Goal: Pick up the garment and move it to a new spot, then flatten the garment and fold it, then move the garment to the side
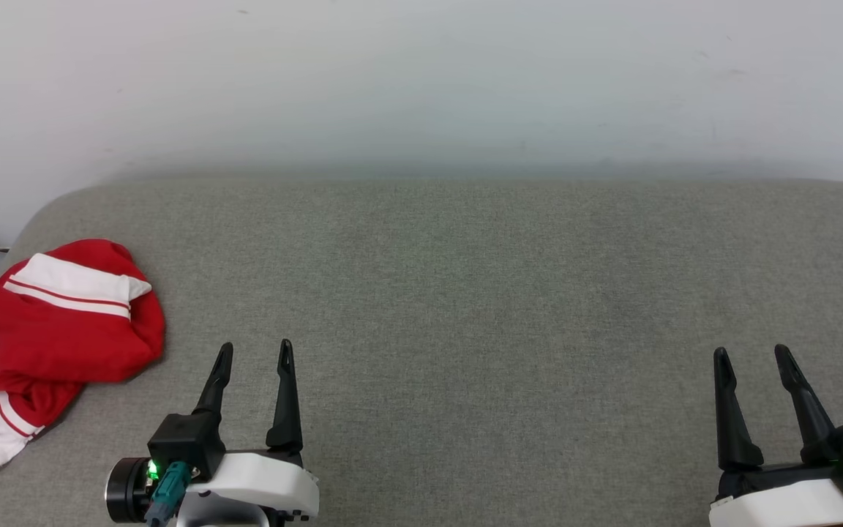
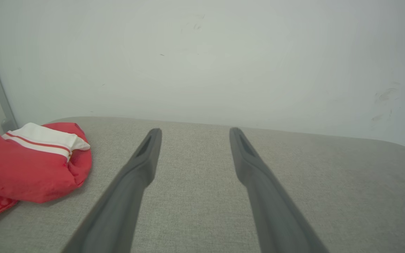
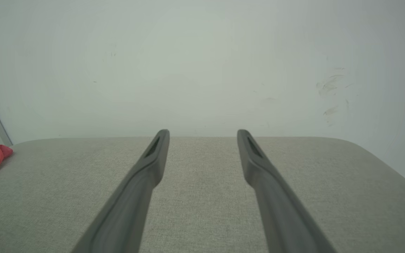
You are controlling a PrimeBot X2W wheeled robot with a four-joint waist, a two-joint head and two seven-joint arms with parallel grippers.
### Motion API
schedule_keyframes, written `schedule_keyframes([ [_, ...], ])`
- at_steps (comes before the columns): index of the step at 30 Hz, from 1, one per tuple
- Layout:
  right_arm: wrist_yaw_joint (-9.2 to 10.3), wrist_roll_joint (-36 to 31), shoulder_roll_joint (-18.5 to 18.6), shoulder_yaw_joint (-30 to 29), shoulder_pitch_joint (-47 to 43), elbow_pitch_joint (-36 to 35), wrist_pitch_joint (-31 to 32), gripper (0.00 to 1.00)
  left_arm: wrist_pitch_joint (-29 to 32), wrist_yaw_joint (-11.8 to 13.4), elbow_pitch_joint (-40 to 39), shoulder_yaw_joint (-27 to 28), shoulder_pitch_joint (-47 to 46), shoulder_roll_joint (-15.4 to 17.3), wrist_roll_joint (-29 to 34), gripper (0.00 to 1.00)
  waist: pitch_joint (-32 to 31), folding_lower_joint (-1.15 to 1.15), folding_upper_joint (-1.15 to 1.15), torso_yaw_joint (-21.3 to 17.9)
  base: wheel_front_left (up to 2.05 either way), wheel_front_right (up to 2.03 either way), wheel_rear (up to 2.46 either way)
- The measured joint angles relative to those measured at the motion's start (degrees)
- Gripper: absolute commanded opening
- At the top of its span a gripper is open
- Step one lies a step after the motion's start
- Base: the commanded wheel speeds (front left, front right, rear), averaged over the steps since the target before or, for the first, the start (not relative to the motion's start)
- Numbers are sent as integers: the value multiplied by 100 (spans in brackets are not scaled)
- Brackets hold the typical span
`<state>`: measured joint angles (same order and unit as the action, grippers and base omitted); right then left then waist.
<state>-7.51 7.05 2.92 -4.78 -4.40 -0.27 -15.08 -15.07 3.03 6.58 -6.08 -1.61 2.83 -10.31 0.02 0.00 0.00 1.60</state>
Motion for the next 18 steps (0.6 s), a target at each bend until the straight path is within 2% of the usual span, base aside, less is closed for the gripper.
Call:
schedule_keyframes([
  [11,0,-7,0,30,-37,-8,0,100,0,1,40,20,0,0,-1,100,6,0,0,86,0,0,0],
  [18,0,-24,0,54,-69,-23,0,100,0,24,71,81,-2,0,-2,100,25,0,0,432,0,0,0],
])
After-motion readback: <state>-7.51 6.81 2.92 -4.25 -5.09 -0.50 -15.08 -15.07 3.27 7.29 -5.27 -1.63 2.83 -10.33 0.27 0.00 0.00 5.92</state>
